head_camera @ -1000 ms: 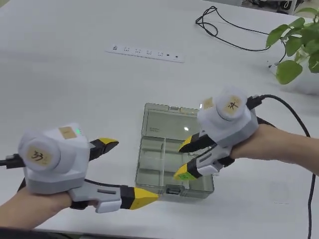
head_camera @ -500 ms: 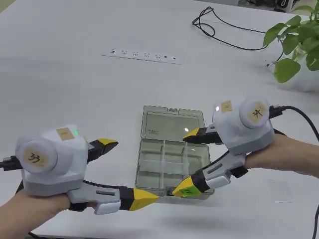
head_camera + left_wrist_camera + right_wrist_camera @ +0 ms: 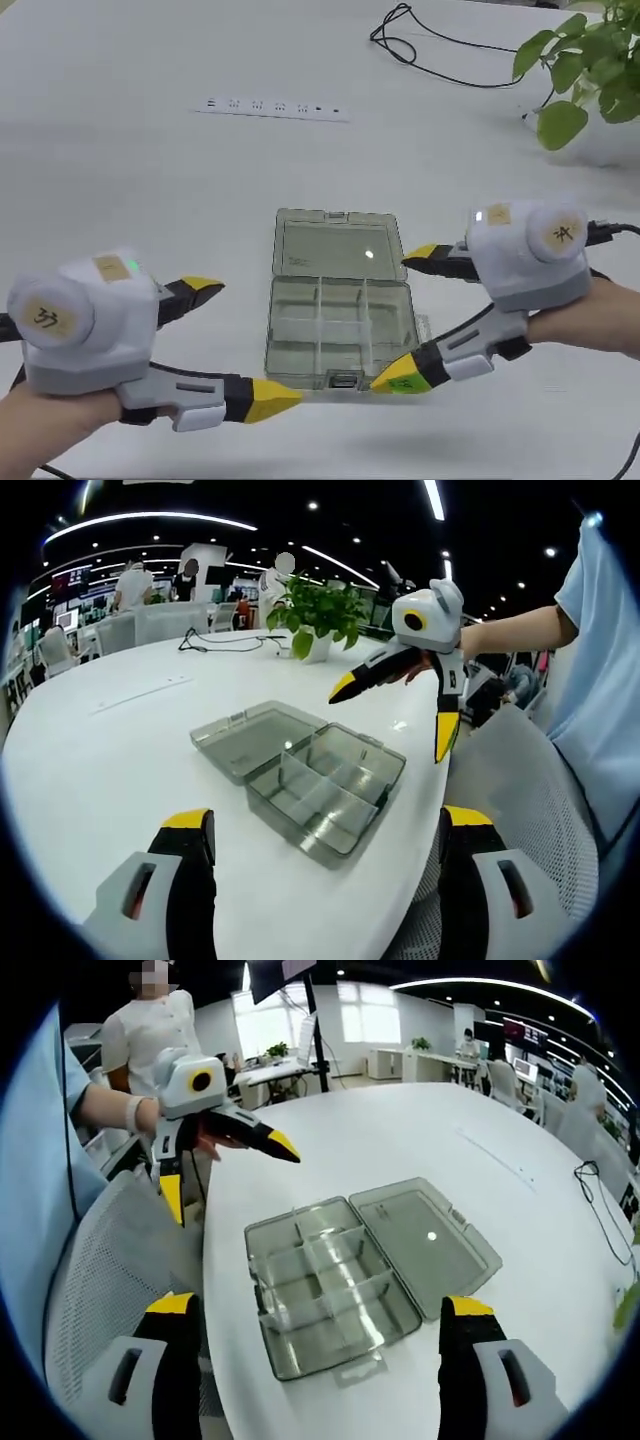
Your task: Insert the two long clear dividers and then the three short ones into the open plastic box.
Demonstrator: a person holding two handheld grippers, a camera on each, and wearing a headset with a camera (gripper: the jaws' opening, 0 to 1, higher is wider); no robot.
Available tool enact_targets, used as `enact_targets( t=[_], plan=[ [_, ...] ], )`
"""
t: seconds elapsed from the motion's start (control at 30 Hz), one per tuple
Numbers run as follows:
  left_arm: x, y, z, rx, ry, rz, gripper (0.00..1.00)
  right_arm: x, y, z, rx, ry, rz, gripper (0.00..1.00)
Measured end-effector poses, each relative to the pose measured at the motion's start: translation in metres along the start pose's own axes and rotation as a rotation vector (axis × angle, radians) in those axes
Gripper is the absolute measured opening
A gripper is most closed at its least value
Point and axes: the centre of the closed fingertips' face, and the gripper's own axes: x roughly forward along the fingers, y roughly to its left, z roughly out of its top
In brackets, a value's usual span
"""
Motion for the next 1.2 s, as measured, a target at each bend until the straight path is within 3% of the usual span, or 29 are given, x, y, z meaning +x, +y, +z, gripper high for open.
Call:
enact_targets(
  t=[0.27,0.63,0.8,0.87,1.03,1.2],
  plan=[
    [0.002,0.002,0.000,0.008,0.008,-0.005,0.94,-0.027,-0.020,-0.040,0.057,0.044,-0.064,1.00],
    [0.007,0.000,0.002,0.020,0.017,-0.015,0.94,-0.066,-0.031,-0.090,0.105,0.138,-0.127,1.00],
    [0.007,-0.002,0.001,0.020,0.021,-0.018,0.94,-0.079,-0.036,-0.109,0.087,0.187,-0.136,0.98],
    [0.007,-0.003,0.001,0.021,0.021,-0.018,0.94,-0.083,-0.038,-0.120,0.072,0.230,-0.128,0.97],
    [0.006,-0.003,0.001,0.016,0.022,-0.015,0.94,-0.093,-0.039,-0.146,-0.055,0.371,-0.080,0.90],
    [0.004,-0.003,-0.003,0.009,0.026,-0.011,0.94,-0.096,-0.043,-0.165,-0.143,0.459,-0.030,0.84]
  ],
)
